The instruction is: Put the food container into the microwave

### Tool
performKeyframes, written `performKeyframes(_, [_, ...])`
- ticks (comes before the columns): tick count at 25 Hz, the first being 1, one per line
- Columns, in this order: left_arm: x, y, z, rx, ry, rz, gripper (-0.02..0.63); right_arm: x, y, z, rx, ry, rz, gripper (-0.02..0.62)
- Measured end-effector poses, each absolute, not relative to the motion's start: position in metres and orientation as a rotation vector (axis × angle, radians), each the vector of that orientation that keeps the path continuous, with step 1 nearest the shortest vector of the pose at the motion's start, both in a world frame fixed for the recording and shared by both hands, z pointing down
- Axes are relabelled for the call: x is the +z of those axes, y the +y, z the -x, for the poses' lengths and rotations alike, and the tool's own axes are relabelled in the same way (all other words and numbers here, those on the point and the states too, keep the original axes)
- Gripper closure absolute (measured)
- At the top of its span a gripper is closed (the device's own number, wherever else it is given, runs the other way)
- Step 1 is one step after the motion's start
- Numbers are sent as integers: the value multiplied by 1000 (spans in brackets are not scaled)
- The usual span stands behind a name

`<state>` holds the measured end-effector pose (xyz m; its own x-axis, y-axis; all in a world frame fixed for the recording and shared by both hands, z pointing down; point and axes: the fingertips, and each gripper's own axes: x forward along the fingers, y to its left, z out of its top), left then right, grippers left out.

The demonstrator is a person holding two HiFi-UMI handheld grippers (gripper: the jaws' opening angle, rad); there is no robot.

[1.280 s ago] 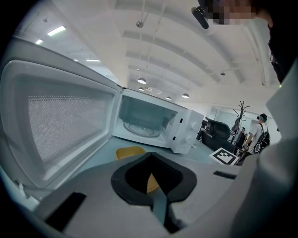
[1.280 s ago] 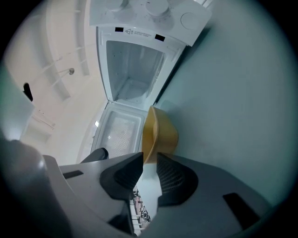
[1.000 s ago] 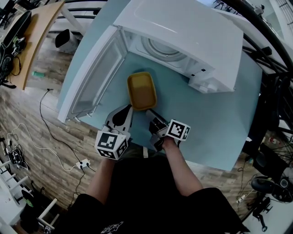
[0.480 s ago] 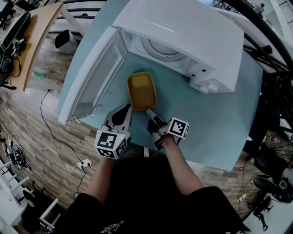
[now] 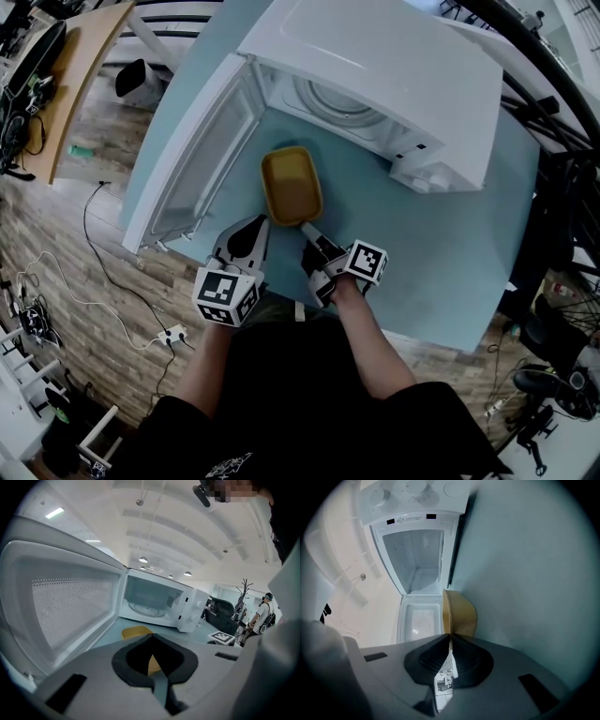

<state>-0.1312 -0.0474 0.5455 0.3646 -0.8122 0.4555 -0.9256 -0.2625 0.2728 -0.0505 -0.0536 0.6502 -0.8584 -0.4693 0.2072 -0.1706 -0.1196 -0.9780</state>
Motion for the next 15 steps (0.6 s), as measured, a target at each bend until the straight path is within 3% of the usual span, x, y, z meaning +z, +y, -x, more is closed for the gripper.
performKeyframes(15, [543,-53,131,314,-1503,-2147,598,637,-58,48,-1997,1968,616,578])
